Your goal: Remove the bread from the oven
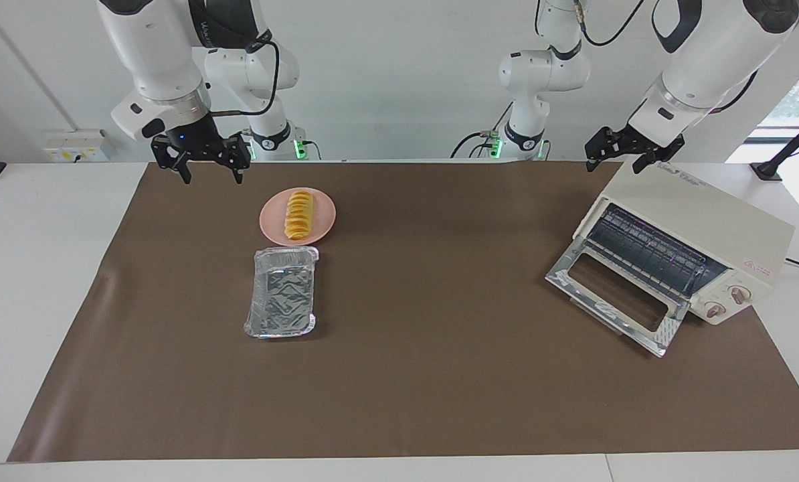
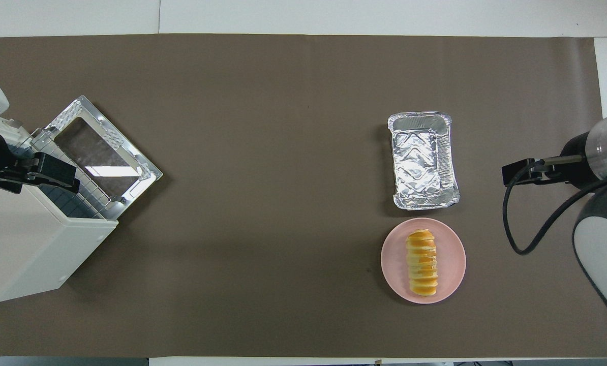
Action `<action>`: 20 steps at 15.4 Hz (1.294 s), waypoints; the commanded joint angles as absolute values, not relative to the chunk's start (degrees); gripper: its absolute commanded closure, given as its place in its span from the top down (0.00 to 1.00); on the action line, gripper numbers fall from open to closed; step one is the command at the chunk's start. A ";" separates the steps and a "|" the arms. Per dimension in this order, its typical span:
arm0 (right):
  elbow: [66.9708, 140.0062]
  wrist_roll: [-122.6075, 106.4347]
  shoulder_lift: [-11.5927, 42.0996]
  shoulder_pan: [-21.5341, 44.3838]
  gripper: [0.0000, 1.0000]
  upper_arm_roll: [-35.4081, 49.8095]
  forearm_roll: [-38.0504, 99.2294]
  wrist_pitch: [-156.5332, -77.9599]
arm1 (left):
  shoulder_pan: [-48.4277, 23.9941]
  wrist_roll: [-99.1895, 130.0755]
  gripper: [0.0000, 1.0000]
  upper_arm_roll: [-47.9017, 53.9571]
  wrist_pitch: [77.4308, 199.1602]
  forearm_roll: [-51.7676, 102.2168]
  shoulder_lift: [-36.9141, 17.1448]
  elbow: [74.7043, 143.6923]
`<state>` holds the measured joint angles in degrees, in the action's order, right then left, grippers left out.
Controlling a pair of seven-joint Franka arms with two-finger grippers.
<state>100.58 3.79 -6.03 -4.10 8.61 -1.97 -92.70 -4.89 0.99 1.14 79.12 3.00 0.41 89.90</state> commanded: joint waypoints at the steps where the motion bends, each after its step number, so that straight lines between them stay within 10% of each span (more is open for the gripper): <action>1: 97.38 2.29 -4.40 -5.79 1.00 8.96 -2.99 -90.88 | -4.48 1.41 1.00 1.23 79.45 3.78 1.58 91.06; 20: 97.47 2.72 -4.48 -8.26 1.00 8.70 1.93 -90.44 | -4.48 1.41 1.00 1.23 79.45 3.78 1.58 91.14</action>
<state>98.84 3.79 -5.25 -7.38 8.36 1.12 -91.47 -4.89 0.99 1.14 79.12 3.00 0.41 89.90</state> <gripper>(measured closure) 0.000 0.000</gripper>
